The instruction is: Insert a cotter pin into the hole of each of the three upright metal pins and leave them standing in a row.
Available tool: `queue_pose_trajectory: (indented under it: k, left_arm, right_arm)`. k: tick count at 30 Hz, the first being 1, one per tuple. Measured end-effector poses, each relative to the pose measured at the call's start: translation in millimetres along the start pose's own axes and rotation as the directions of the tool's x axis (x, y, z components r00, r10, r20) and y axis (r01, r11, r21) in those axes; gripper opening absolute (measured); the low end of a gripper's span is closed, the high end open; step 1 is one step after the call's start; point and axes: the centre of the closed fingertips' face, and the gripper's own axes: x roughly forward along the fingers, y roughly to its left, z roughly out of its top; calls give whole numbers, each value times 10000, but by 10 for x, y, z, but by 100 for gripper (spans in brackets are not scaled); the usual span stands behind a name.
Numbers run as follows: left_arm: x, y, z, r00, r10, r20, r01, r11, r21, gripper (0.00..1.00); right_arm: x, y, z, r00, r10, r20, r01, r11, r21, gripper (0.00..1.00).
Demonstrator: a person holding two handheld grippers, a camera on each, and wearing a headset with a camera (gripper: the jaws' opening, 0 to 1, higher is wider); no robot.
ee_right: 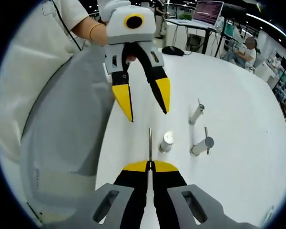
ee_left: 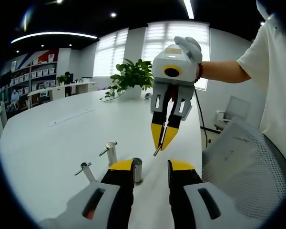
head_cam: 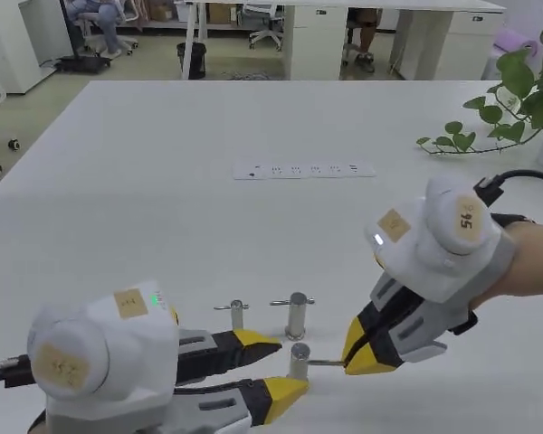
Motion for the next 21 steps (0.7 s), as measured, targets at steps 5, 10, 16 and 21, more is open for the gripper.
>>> queue_pose_trajectory:
  k: [5, 10, 16, 21]
  left_arm:
    - [51, 106, -46, 9990, 443, -2, -443, 9990, -1, 28]
    - [130, 200, -89, 9971, 759, -29, -759, 9971, -82, 29]
    - [236, 249, -170, 9959, 851, -322, -853, 9963, -49, 28]
    - [285, 264, -223, 9942, 899, -588, -900, 9959, 14, 26]
  right_arm:
    - [9, -59, -57, 9996, -141, -230, 141, 9999, 7, 3]
    - [38, -113, -132, 9985, -163, -515, 166, 9999, 45, 3]
    - [66, -188, -208, 9965, -240, -806, 247, 9997, 82, 3]
    - [94, -229, -249, 9949, -273, -972, 280, 9996, 52, 3]
